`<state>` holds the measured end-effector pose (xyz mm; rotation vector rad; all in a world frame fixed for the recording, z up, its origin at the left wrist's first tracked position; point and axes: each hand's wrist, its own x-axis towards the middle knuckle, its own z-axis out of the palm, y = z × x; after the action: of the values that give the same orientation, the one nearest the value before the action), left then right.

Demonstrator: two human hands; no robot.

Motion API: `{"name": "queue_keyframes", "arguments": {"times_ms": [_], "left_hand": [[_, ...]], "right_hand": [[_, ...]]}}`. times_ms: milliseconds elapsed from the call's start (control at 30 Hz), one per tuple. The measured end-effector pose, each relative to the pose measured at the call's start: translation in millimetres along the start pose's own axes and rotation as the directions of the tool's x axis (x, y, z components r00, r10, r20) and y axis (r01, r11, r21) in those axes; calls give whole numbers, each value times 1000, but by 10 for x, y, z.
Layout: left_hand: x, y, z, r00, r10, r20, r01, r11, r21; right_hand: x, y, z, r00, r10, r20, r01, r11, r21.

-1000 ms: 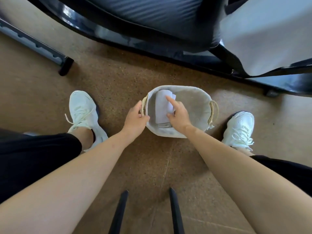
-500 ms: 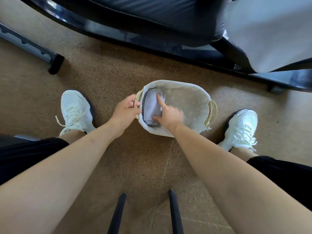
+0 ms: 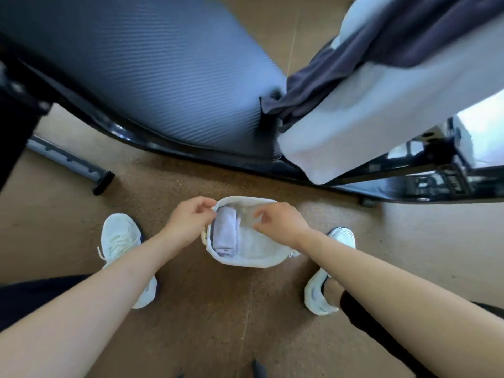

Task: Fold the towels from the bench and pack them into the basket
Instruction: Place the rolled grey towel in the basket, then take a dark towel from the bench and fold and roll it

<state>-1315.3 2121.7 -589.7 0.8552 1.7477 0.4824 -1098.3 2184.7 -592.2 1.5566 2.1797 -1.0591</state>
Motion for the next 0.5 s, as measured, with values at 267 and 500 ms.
{"name": "queue_keyframes", "arguments": {"times_ms": [267, 500], "left_hand": [[-561, 940, 30, 961, 276, -17, -276, 955, -106], [-838, 2108, 233, 857, 514, -34, -513, 848, -134]], "right_hand": [[-994, -340, -1306, 620, -71, -782, 366, 907, 207], [-1480, -148, -2254, 62, -34, -998, 277, 961, -15]]}}
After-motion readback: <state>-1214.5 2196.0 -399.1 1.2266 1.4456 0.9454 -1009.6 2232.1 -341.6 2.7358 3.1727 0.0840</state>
